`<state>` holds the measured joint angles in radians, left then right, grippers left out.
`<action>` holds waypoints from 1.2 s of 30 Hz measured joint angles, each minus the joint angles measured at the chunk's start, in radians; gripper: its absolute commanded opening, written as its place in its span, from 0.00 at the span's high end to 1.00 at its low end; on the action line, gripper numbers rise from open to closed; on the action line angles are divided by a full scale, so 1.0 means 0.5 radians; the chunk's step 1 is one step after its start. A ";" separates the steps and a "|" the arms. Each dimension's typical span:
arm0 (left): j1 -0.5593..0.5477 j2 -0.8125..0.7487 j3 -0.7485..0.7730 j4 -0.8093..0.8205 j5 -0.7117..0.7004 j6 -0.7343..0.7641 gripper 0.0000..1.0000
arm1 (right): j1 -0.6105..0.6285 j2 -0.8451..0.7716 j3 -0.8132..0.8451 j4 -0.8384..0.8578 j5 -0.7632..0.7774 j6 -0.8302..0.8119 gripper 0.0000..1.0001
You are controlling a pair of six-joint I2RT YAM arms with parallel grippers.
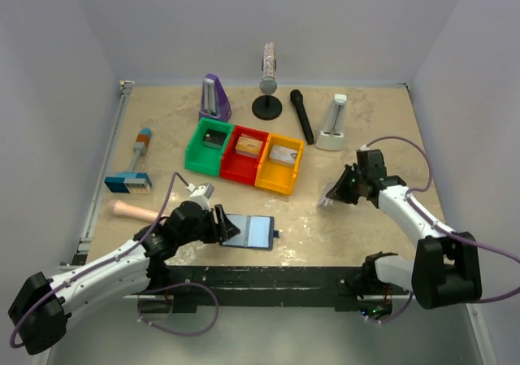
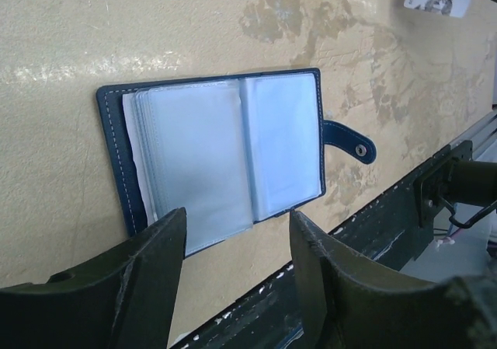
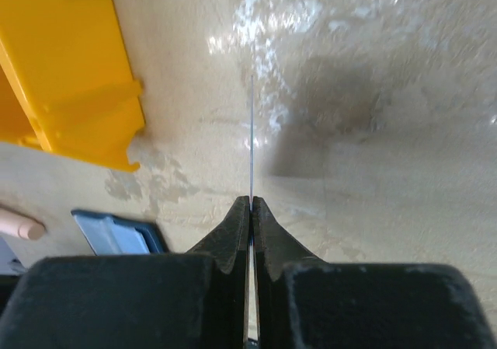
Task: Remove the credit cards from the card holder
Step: Place the credit card at the center of the board.
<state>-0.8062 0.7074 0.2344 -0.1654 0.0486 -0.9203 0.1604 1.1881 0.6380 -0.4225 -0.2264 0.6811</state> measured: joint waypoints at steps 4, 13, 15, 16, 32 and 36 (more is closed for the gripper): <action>0.000 -0.043 0.002 -0.003 0.008 0.020 0.40 | -0.089 0.172 0.094 0.092 -0.003 0.004 1.00; 0.000 -0.043 0.002 -0.088 0.005 0.031 0.41 | -0.197 0.599 0.390 0.146 -0.009 -0.005 1.00; 0.000 -0.052 0.002 -0.096 -0.002 0.031 0.41 | -0.209 0.637 0.458 0.130 -0.008 -0.010 1.00; 0.000 -0.056 0.002 -0.096 -0.004 0.031 0.41 | -0.214 0.652 0.491 0.114 -0.006 -0.012 1.00; 0.000 0.027 0.008 -0.069 -0.002 0.031 0.41 | -0.211 0.723 0.626 -0.091 -0.145 -0.144 1.00; 0.000 0.060 0.010 -0.046 0.014 0.031 0.41 | -0.190 0.801 0.694 -0.187 -0.240 -0.214 1.00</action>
<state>-0.8062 0.7376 0.2394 -0.1883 0.0559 -0.9047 0.0654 1.5887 0.9848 -0.5159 -0.3462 0.5743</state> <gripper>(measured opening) 0.593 0.011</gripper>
